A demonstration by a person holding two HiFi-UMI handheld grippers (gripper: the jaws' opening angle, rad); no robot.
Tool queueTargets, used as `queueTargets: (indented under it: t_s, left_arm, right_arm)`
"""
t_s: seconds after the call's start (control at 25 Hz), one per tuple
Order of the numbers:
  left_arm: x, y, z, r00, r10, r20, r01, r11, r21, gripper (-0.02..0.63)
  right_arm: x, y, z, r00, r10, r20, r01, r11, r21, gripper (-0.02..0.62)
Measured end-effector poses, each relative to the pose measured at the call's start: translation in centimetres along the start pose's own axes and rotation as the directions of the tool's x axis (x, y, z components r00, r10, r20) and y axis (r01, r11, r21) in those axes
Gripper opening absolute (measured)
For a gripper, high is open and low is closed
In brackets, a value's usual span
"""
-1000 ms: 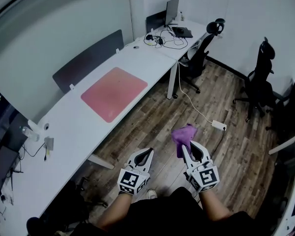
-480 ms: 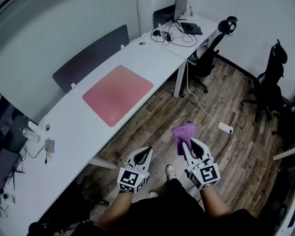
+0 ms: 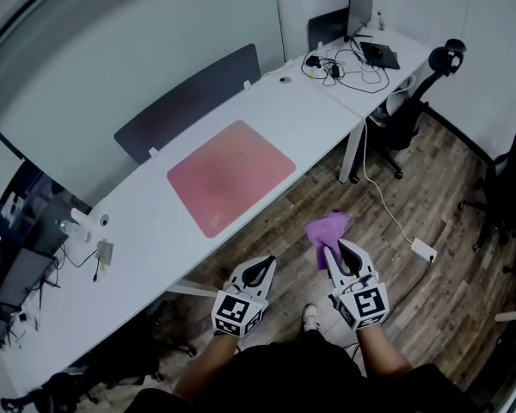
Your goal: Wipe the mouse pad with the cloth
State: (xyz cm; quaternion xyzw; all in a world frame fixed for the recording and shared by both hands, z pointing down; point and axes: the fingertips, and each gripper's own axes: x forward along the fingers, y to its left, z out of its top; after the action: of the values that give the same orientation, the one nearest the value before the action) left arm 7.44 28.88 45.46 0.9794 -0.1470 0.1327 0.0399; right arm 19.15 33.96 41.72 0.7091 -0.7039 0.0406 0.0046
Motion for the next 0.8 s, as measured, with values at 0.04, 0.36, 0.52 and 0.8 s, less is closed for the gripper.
queueTargets:
  t_s: [0.04, 0.36, 0.52, 0.8]
  left_arm:
    - [0.5, 0.4, -0.1, 1.000, 0.013, -0.004, -0.013, 1.000, -0.019, 0.021]
    - [3.0, 2.3, -0.5, 0.991, 0.133, -0.028, -0.135, 0.987, -0.082, 0.021]
    - [2.5, 3.7, -1.0, 0.982, 0.186, -0.029, -0.188, 0.977, -0.100, 0.021]
    - [1.3, 7.9, -2.2, 0.962, 0.271, -0.039, -0.274, 0.951, -0.147, 0.021]
  right_arm:
    - [0.7, -0.3, -0.2, 0.999, 0.025, -0.021, -0.025, 1.000, 0.005, 0.080]
    - [4.7, -3.1, -0.8, 0.990, 0.138, -0.016, -0.138, 0.990, -0.005, 0.081]
    - [6.2, -3.6, -1.0, 0.990, 0.142, -0.024, -0.142, 0.990, -0.007, 0.081]
    - [9.9, -1.7, -1.2, 0.976, 0.210, -0.066, -0.211, 0.977, -0.010, 0.083]
